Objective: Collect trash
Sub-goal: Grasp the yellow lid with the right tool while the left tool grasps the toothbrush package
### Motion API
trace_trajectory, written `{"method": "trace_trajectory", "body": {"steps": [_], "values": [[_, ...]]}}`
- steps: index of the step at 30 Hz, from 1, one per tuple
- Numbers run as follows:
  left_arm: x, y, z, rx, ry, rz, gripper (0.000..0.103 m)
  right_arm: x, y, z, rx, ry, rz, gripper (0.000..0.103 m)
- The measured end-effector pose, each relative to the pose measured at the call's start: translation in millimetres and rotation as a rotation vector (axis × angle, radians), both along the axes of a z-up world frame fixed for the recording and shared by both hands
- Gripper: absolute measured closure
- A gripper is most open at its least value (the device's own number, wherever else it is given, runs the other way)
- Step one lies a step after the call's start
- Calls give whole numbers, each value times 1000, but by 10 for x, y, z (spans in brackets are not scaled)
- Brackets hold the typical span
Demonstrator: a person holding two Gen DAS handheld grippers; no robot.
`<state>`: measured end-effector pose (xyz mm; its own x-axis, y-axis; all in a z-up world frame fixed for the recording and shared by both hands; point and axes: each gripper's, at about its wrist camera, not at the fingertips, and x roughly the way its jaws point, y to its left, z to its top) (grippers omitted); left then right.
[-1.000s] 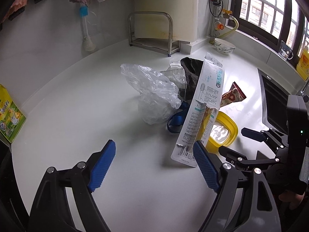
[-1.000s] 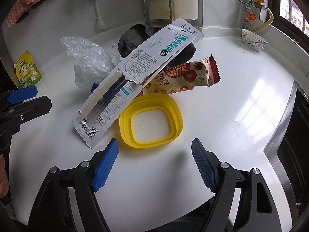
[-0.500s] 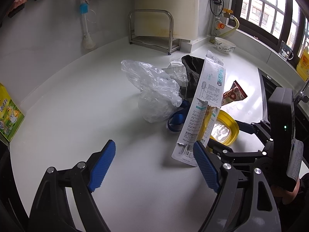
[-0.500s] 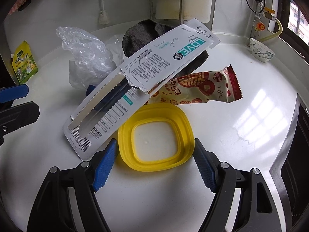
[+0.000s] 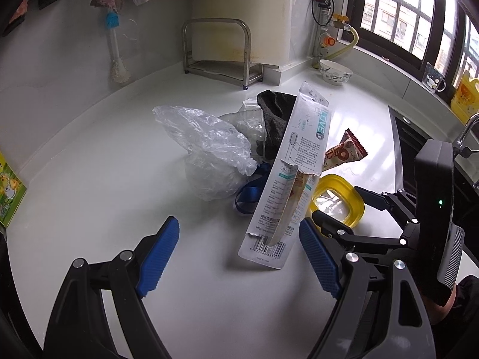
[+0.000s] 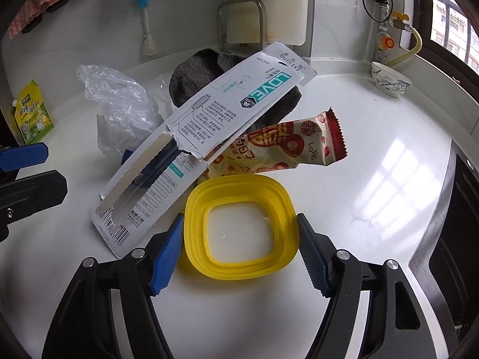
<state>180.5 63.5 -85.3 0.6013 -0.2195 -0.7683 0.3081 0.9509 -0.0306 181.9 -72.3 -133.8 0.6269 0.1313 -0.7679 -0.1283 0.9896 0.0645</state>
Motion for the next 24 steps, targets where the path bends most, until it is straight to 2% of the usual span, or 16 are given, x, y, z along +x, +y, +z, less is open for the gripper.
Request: {"method": "trace_trajectory", "body": {"steps": [13,24], "values": [[99,-612,-102,16,-58,-109,22,-275,-656,-16,52,12,-182,34],[318,-910,-290,44,-77,-150,24,-419,-863,15,65,-1,-231,33]]}}
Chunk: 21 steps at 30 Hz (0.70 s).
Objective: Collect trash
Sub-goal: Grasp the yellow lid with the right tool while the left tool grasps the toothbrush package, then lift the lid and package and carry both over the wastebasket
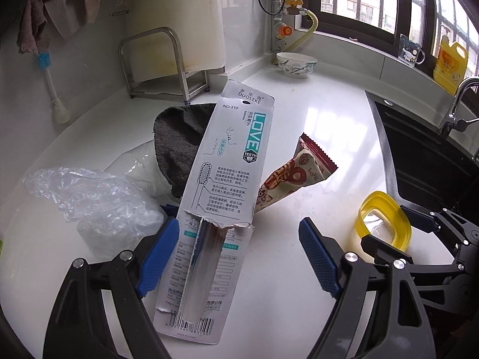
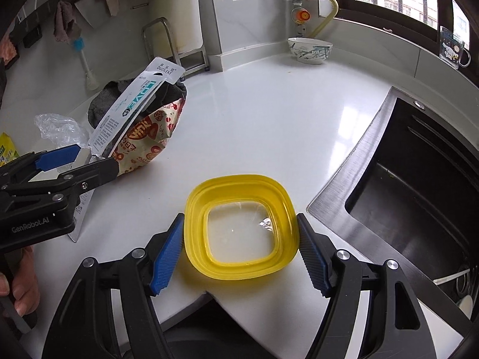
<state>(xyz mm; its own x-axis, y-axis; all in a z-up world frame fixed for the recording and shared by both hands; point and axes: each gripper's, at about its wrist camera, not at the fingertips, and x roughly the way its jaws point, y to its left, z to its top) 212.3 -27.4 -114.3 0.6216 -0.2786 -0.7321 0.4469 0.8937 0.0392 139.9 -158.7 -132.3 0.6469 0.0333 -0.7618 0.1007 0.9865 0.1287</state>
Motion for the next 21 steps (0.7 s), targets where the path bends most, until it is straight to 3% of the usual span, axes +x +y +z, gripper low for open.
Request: {"method": "trace_trajectory", "body": {"steps": [6,11,17,21], "values": [[6,-105,-38,35,-37,-1,31,8,-65,17,15,-6,-11,33],[33,-122,-24,41,-37,-2,54,23,-53,13,24,-9,-2,34],[83,-69,34,-5,-6,4,75,35,-20,10,26,-8,9,34],[103,-34,71,-29,14,8,80,32,-18,26,30,-11,8,34]]}}
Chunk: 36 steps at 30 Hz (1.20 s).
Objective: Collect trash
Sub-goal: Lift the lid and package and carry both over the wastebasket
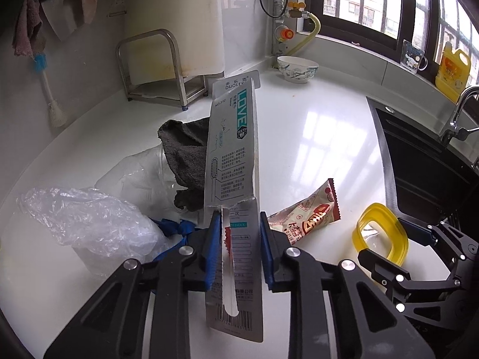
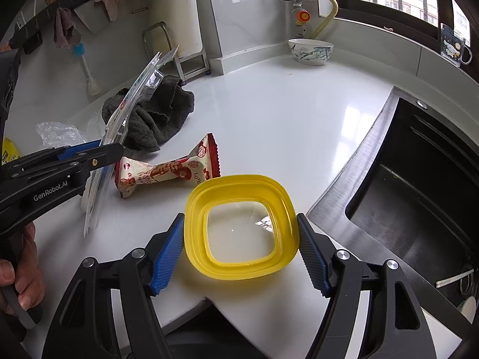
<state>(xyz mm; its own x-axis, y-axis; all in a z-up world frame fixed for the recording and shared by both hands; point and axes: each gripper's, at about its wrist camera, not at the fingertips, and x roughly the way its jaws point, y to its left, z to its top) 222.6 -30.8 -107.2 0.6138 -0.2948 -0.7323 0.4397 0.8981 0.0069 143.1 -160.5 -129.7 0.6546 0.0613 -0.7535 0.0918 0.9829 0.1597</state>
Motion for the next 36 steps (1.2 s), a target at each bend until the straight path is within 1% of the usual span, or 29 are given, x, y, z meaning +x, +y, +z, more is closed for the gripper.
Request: {"method": "trace_trajectory", "body": {"steps": [1,4,12,16,25,36], "values": [[2,11,9,-6,4,2,81,1,3,8,1,-1,0,33],[-4,48,49,-25,10,6,88,1,15,20,4,-3,0,33],[-63,126,149,-70,27,9,89,-17,80,72,10,-8,12,34],[-106,158,219,-79,17,14,89,-26,105,118,10,-13,18,33],[-246,204,345,-79,4,25,89,-126,115,278,4,-33,28,33],[-601,190,473,-78,-3,62,89,-419,79,429,3,-50,65,34]]}}
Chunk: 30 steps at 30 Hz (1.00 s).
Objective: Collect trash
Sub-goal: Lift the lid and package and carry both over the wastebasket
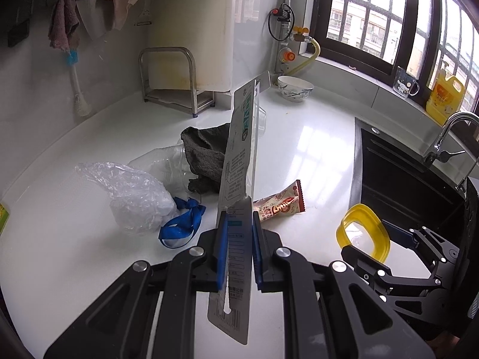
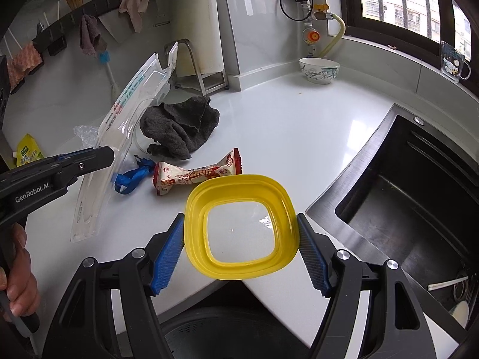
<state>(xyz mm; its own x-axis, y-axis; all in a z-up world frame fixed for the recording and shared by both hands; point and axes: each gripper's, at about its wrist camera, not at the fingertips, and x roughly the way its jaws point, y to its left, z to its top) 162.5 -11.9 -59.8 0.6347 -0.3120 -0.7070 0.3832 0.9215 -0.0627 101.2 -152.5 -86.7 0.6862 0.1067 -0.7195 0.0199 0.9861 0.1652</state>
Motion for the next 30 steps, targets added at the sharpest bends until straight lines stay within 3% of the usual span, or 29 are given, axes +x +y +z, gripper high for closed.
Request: {"method": "trace_trajectory", "body": {"steps": [19,30], "values": [[-1087,-96,121,9,22,67,89,-913,-236,192,17,2,101,33],[-1785,-234,-105,48,112,87,89,-1451,-372,77,53,53,163,33]]}}
